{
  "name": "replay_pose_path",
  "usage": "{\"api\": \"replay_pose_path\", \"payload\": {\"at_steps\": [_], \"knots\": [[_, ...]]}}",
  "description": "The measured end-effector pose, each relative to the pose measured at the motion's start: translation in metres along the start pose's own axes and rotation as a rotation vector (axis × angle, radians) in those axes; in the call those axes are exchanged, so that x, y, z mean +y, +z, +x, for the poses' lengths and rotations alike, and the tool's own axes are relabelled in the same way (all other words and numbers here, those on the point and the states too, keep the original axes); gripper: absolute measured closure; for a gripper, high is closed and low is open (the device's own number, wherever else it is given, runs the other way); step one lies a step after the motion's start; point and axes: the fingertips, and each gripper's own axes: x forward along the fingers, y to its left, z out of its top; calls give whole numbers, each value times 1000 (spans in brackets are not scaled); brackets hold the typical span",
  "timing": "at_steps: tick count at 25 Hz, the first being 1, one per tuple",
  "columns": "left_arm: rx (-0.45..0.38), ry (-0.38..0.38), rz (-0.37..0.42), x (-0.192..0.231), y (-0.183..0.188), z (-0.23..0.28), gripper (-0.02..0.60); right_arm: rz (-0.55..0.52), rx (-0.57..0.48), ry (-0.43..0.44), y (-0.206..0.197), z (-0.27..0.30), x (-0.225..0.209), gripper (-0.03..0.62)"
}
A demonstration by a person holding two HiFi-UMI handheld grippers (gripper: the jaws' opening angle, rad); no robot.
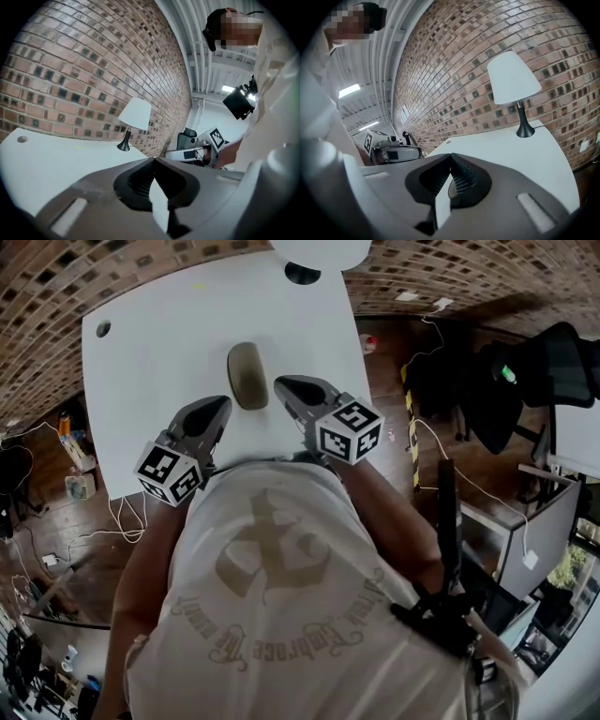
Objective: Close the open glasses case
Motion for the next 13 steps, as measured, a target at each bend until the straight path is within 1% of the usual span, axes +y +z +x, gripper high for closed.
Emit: {"api": "replay_pose_path", "payload": {"at_steps": [13], "knots": [[41, 20, -6, -7, -13, 15, 577, 19, 20, 26, -12, -10, -15, 586]]}}
